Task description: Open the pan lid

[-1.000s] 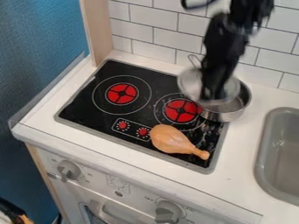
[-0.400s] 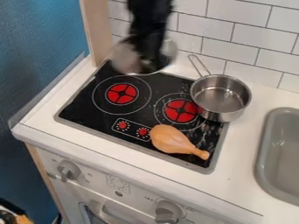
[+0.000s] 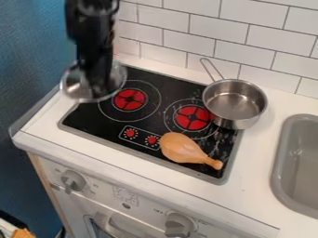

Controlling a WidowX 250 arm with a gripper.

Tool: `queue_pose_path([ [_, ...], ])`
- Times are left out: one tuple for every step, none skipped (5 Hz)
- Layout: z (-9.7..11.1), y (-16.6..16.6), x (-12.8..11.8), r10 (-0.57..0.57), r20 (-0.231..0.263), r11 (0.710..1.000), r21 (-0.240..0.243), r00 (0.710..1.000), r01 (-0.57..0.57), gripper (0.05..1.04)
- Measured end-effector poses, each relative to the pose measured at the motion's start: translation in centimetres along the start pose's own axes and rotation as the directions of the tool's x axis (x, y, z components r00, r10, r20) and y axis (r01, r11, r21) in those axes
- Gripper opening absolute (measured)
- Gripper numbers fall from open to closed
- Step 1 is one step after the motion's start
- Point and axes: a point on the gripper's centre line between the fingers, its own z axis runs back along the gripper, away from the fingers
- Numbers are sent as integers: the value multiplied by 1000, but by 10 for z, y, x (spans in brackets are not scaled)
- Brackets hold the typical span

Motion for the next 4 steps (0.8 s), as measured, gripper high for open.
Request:
queue_pose_path([
  [-27, 1, 8, 30, 37, 999, 39, 999, -32, 268],
  [-49, 4, 7, 20, 52, 997, 76, 998, -24, 268],
  [-59, 3, 1, -10, 28, 997, 79, 1000, 8, 268],
  [-65, 2, -2, -33, 14, 996, 83, 999, 31, 268],
])
